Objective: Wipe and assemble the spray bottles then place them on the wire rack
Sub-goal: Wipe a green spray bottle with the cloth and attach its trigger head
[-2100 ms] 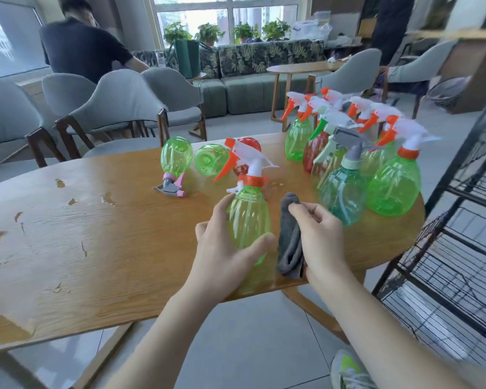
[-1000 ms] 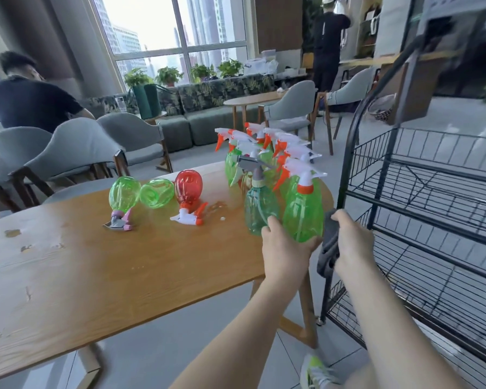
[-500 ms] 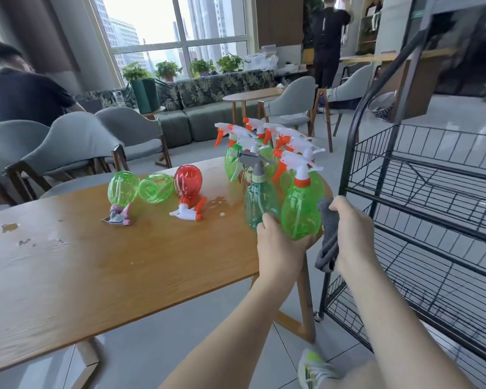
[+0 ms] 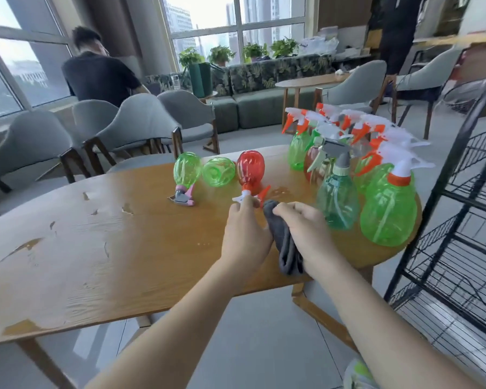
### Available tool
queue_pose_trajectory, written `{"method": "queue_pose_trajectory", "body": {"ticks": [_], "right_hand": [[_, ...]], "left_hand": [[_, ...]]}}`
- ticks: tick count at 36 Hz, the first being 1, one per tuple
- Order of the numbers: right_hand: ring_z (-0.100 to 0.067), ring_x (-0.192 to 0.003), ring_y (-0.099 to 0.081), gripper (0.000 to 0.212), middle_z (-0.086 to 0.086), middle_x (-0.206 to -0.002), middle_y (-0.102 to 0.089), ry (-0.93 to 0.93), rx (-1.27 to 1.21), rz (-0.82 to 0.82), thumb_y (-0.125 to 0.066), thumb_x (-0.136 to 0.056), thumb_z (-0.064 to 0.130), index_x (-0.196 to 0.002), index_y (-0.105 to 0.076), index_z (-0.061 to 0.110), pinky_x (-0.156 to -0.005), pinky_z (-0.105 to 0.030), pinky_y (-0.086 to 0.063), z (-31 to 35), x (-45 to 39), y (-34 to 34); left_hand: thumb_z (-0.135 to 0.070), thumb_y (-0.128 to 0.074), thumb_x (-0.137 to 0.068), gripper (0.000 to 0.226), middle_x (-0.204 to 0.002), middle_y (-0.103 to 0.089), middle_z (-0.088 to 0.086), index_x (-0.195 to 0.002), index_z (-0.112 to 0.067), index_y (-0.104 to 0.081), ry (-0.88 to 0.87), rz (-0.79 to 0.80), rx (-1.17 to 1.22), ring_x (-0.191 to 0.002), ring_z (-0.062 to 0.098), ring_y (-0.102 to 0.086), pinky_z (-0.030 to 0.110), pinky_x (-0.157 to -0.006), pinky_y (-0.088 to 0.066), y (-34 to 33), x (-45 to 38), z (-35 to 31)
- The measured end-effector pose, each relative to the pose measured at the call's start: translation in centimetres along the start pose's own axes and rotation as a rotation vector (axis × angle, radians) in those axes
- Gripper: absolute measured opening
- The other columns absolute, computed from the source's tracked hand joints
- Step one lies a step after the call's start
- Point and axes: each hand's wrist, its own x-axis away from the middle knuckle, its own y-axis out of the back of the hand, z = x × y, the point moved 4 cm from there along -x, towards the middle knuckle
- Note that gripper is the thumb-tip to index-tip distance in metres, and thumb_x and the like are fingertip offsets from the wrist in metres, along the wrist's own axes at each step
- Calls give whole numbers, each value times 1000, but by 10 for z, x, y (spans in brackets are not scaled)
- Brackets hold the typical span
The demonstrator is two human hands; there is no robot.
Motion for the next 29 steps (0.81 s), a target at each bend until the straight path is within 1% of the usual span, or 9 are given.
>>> {"method": "queue_pose_trajectory", "body": {"ticks": [4,8,11,13,16,19,21,25,29], "right_hand": [[-22,-65,-57,21,-12,-71,-59,-55,-30,11,-68,-93,18,-73,-65,12,-55,-26,-43,-1,-19,-29],[-22,-67,-55,26,-12,-71,-57,-89,-57,-46,-68,-93,16,-69,-59,11,-56,-26,-42,-6,-38,-41],[-19,-65,-52,29,-10,-70,-54,-102,-49,-69,-69,-92,17,-67,-56,12,-53,-24,-39,-10,-48,-44],[-19,-65,-52,31,-9,-69,-53,-104,-40,-65,-70,-91,19,-64,-55,13,-55,-26,-39,-12,-55,-44],[-17,-58,-56,34,-5,-60,-55,-112,-29,-50,-68,-93,20,-61,-57,15,-53,-22,-43,-14,-65,-48],[-14,-57,-59,32,-3,-59,-59,-121,-21,-24,-68,-94,21,-62,-62,17,-56,-21,-46,-16,-72,-58],[-13,-56,-59,30,-2,-62,-59,-132,-9,-3,-66,-95,22,-67,-59,13,-53,-18,-45,-18,-75,-68],[-14,-60,-54,24,-3,-71,-54,-138,3,44,-65,-94,19,-74,-54,12,-59,-24,-41,-23,-74,-87],[-21,-77,-57,17,-10,-81,-57,-120,17,86,-66,-93,18,-85,-65,3,-72,-31,-44,-24,-68,-97]], "left_hand": [[-15,-60,-96,58,-137,-44,15,-150,-25,-40,-13,122,-200,-127,39,-38,43,-95,-40,5,-30,25],[-22,-61,-95,60,-140,-40,12,-149,-35,-38,-10,195,-374,-132,40,-32,51,-104,-35,-2,-64,40],[-24,-58,-95,59,-143,-40,13,-149,-36,-40,-7,207,-389,-135,38,-31,54,-108,-31,-3,-87,46],[-29,-58,-96,51,-142,-45,13,-145,-32,-48,-35,120,-363,-135,37,-35,52,-109,-31,5,-99,51],[-43,-57,-98,38,-136,-53,11,-133,-28,-61,-44,-112,-358,-131,34,-42,48,-108,-31,25,-115,66],[-41,-56,-98,38,-139,-49,11,-133,-27,-61,56,-178,-402,-132,35,-39,50,-111,-30,42,-126,94],[-45,-55,-97,42,-141,-44,13,-135,-27,-57,149,-182,-458,-133,37,-36,53,-111,-29,53,-133,114],[-61,-54,-93,52,-142,-40,19,-130,-25,-54,294,-83,-548,-136,43,-32,56,-110,-27,66,-141,146],[-73,-50,-91,62,-139,-45,17,-129,-24,-52,331,51,-561,-134,41,-37,55,-109,-29,67,-142,158]]}}
